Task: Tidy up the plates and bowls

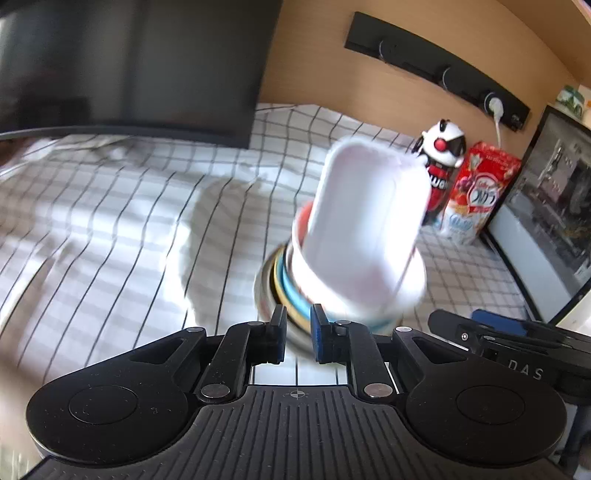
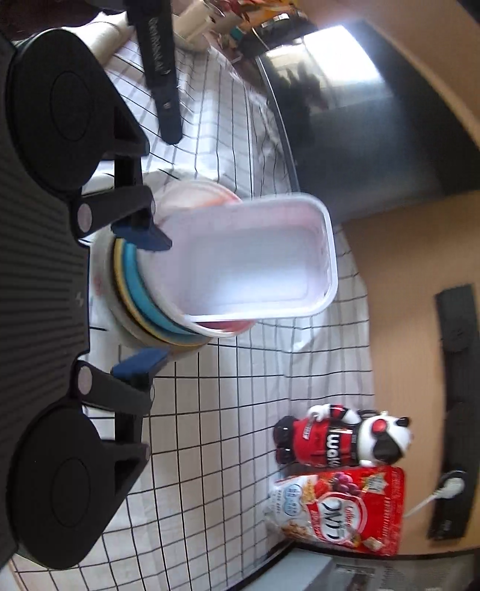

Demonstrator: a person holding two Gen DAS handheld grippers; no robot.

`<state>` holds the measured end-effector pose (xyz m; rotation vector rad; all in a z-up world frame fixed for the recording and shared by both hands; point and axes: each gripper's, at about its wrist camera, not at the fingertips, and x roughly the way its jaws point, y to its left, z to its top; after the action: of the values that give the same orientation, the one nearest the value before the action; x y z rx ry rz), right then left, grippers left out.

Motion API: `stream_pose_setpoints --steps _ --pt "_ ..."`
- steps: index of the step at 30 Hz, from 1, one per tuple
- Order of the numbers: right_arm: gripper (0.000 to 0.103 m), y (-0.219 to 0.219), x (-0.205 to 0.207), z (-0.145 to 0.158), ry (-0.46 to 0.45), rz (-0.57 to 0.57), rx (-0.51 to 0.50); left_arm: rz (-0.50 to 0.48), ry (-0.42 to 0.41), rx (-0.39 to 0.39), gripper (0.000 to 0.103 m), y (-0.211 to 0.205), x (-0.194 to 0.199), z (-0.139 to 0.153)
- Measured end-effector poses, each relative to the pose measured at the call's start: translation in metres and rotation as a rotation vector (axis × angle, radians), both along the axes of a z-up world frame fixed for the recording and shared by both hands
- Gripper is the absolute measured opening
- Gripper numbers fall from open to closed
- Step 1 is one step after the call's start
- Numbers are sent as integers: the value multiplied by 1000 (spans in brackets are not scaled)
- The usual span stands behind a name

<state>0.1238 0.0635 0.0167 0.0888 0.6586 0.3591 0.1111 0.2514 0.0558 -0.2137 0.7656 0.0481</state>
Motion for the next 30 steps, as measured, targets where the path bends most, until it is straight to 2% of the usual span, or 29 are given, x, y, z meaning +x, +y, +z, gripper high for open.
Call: stream_pose_setpoints --steps 2,4,5,6,7,9,12,16,23,30 --pt "71 -2 -25 -8 -14 7 -1 17 -38 34 15 -19 -28 -6" --pt "71 -7 -49 -18 -7 30 3 22 -153 62 14 -31 -59 -13" --pt "71 -9 -59 -21 -7 36 3 17 -237 50 14 -36 -77 -18" --pt "71 -13 -69 -25 -10 40 0 0 -282 22 14 -41 -91 -22" --pt "72 -16 -78 -27 -14 42 -5 -19 -292 4 15 -46 -99 -24" --pt "74 -19 -97 -31 -18 40 -13 -27 -270 35 15 -63 -111 -28" --pt "75 -25 -116 -35 -9 16 -7 -8 -220 127 15 -88 -128 -36" --pt "75 -34 -123 -35 -22 4 -5 42 -187 226 15 -113 -141 -40" --pt "75 -36 -143 -27 -100 55 -31 21 -188 225 15 -128 -148 -40" --pt "75 -38 -140 -26 -100 72 -25 21 -184 222 15 -131 -148 -40"
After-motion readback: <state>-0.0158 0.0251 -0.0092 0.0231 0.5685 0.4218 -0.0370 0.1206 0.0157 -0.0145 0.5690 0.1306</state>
